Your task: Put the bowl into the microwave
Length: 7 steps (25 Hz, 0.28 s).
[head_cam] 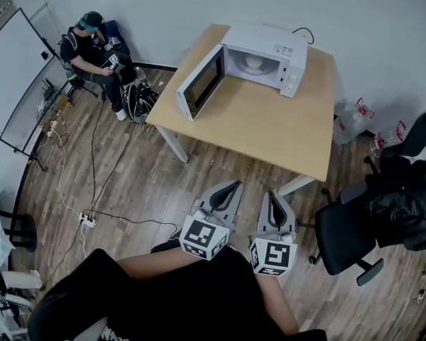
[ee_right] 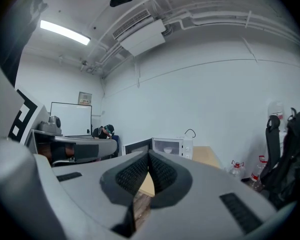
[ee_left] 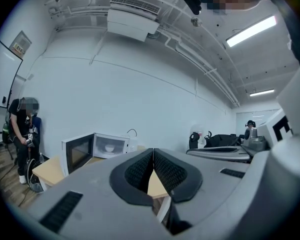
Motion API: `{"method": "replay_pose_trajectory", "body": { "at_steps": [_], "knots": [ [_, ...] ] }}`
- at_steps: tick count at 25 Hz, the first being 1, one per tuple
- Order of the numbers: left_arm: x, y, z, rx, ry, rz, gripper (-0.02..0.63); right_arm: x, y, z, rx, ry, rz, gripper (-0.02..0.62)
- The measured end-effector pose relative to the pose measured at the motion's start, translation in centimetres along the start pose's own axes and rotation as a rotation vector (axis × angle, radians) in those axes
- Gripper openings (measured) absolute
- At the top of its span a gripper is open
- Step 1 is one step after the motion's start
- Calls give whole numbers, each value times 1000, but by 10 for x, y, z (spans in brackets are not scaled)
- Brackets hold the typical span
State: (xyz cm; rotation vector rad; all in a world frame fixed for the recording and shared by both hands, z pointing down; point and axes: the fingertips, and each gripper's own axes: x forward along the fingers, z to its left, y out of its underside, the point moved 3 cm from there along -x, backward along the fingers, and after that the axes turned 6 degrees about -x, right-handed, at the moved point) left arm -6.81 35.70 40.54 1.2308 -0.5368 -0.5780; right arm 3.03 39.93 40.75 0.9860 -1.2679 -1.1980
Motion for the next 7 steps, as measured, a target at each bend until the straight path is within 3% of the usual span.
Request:
{"method": "replay_pose_trajectory", "body": {
  "at_steps": [7],
  "knots": [
    [-19,11,-11,19,9,-23,14,-12,16,-3,4,41,17,60]
  ]
}}
